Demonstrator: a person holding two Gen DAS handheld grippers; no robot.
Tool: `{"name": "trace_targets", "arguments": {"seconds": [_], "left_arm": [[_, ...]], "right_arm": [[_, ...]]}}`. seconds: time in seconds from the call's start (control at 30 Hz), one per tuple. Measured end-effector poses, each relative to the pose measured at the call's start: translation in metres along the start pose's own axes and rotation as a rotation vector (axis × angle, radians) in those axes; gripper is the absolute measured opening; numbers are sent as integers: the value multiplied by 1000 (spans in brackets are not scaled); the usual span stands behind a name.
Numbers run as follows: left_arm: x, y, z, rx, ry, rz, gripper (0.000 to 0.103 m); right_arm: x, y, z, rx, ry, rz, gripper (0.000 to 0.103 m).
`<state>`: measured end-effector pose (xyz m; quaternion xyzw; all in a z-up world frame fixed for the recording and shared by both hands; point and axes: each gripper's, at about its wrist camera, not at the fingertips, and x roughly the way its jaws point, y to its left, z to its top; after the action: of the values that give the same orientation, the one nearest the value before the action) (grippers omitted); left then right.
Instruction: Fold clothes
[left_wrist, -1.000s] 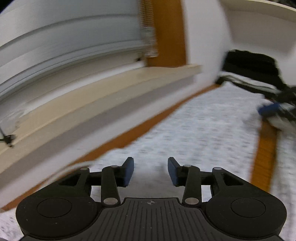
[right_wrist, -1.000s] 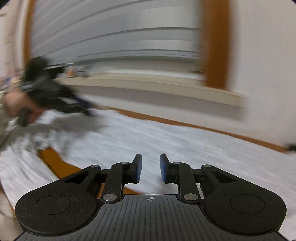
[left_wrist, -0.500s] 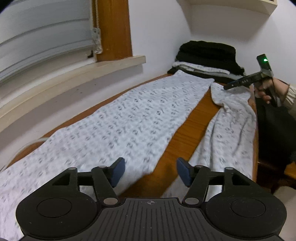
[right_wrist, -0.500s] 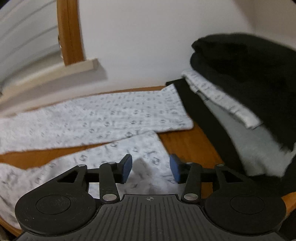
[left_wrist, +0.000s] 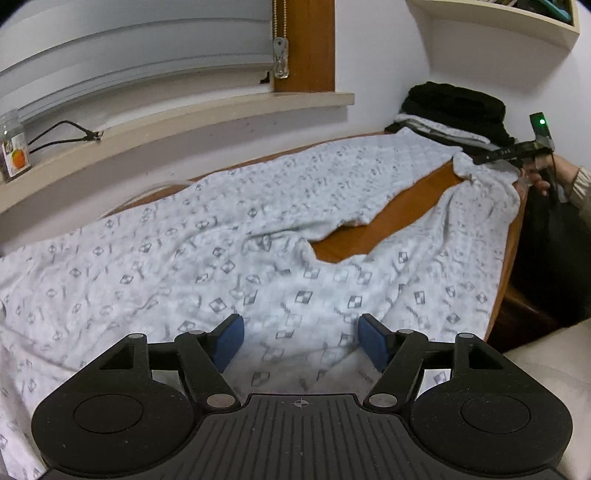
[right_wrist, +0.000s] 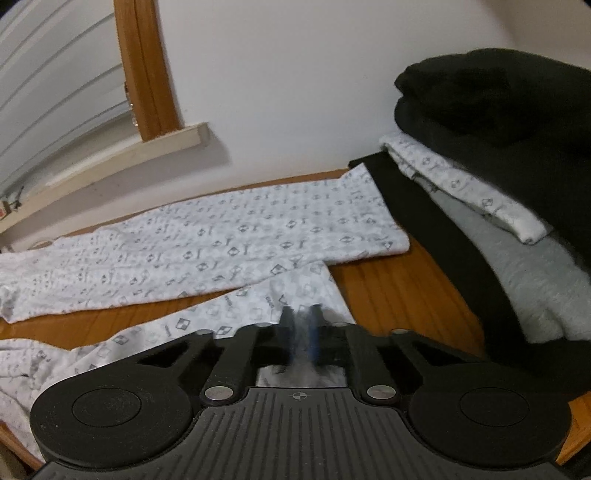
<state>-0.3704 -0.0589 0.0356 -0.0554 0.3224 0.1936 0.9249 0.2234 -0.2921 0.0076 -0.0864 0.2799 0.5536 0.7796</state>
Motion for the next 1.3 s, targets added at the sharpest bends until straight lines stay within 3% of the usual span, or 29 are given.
{"name": "trace_targets", "arguments": {"seconds": [0.17, 0.27, 0.43, 0.53, 0.57, 0.63, 0.67, 0.87, 0.93, 1.0, 1.03, 1.13, 1.3], "left_arm": [[8, -7, 9, 35, -24, 2, 72], [21, -12, 21, 52, -32, -24, 72], [39, -21, 32, 85, -24, -55, 70], [44, -26, 31, 93, -23, -74, 64], [45, -27, 30, 95, -22, -78, 62], [47, -27, 29, 93, -20, -91, 41], [47, -25, 30, 82, -19, -102, 37], [44, -17, 34, 25, -53, -125, 8], [41, -12, 38, -12, -86, -143, 3], [38, -6, 41, -48, -114, -166, 3], [38, -3, 42, -60, -125, -175, 3], [39, 2, 45, -69, -137, -171, 3], [56, 13, 44, -109, -117, -170, 3]], "right_arm": [[-36, 0, 6, 0, -131, -59, 2], [-61, -8, 9, 30, -170, -29, 2], [-62, -10, 3, 20, -111, -27, 3], [-47, -3, 2, 14, -75, -14, 8], [-40, 1, 1, 10, -64, -10, 14], [-25, 8, 1, 1, -41, -1, 30], [-17, 12, 1, -4, -29, 0, 37], [15, 23, 2, -35, -2, -10, 44], [15, 23, 0, -37, -11, 4, 39], [12, 24, -2, -58, -13, 3, 8], [10, 24, -4, -70, -14, 2, 4], [-11, 23, -4, -99, -69, -47, 3], [-81, 2, 0, -12, -234, -80, 2]]}}
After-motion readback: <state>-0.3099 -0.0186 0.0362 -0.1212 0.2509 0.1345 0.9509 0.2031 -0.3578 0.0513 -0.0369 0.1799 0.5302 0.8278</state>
